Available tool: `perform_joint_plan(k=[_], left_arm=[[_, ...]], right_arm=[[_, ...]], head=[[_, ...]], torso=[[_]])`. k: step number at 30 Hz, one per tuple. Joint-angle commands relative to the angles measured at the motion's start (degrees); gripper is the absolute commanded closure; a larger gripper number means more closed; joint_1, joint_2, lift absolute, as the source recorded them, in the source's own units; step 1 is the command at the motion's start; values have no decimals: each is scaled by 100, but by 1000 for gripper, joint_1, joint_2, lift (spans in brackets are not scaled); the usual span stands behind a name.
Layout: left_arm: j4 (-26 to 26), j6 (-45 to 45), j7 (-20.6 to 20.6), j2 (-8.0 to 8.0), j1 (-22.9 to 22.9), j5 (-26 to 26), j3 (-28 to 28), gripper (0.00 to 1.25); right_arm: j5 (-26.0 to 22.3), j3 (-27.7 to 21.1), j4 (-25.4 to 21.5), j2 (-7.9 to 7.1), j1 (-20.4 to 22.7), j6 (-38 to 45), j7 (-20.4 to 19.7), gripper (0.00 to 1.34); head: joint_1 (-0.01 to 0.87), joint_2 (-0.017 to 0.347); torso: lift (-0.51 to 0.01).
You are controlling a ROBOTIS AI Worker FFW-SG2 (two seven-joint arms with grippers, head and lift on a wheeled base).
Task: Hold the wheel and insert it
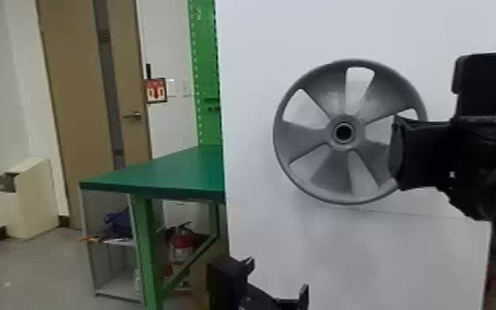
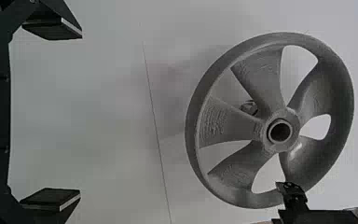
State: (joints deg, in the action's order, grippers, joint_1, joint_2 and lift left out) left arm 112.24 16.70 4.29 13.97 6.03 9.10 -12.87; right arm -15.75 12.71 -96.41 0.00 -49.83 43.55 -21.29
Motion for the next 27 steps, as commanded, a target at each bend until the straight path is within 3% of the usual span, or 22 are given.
perform_joint_plan(k=[1,12,25,27], left_arm=[[9,0,-16,-9,-32,66,48,90],[158,0,-121,-9,-155,48,329,90],[281,0,-192,-79,-261,-4,619,90],[290,0,-192,-105,-261,-13,646,90]], right_arm=[[46,-75,-458,5,369,39,107,395],[362,-58,-906,5,1248,-436,529,397],[415,-119,-1442,5,2276,-796,688,398],[415,-119,-1574,-97,2460,-840,696,398]], head=[[176,345],[176,345],[176,345],[176,345]], torso=[[-488],[-488],[-488],[-488]])
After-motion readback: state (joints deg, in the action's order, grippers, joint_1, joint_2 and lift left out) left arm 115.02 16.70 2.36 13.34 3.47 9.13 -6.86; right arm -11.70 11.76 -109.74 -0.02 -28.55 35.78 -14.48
